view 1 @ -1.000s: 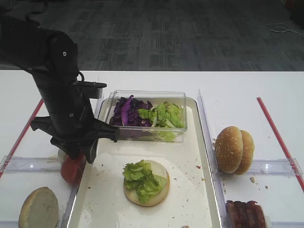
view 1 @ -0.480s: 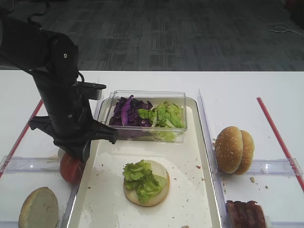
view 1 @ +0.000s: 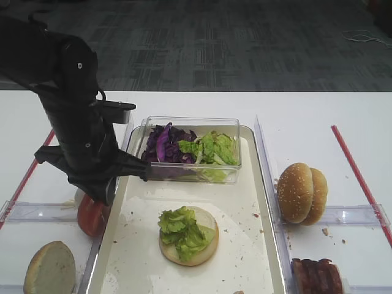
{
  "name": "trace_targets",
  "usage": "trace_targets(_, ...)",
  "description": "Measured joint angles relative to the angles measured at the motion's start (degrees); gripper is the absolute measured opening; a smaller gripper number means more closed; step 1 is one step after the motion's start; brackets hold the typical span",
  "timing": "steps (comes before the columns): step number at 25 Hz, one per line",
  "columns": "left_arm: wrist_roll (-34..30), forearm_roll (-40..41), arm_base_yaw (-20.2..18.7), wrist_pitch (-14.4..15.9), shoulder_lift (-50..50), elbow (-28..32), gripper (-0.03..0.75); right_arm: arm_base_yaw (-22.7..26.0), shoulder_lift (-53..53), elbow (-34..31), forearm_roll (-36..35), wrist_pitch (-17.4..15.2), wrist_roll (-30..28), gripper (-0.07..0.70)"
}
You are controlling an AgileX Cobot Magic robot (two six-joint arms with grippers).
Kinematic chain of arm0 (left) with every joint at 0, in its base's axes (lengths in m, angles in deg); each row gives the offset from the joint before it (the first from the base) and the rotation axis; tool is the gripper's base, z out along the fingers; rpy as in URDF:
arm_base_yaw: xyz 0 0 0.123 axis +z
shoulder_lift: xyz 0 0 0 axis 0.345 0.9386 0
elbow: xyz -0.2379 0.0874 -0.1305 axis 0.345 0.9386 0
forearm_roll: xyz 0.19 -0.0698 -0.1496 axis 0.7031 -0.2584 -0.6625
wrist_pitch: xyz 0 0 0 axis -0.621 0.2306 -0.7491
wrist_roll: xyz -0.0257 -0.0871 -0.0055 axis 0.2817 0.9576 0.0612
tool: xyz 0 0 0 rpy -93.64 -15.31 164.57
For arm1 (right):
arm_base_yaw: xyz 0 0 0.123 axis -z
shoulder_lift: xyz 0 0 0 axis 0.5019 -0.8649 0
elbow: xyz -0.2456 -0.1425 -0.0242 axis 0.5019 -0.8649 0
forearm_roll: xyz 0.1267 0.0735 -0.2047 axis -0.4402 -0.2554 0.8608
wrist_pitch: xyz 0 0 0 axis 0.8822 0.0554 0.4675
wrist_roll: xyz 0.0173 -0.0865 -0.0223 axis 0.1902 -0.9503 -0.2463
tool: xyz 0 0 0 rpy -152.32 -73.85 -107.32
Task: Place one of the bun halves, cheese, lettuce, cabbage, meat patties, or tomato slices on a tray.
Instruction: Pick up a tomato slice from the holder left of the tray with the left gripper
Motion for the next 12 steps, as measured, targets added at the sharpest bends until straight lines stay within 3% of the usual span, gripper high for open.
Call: trace_targets(12,0.0,0.0,0.0,1.8,-6.6,-0.1,0.085,0.0,0.0,0.0,0.0,0.0,0.0,0.558)
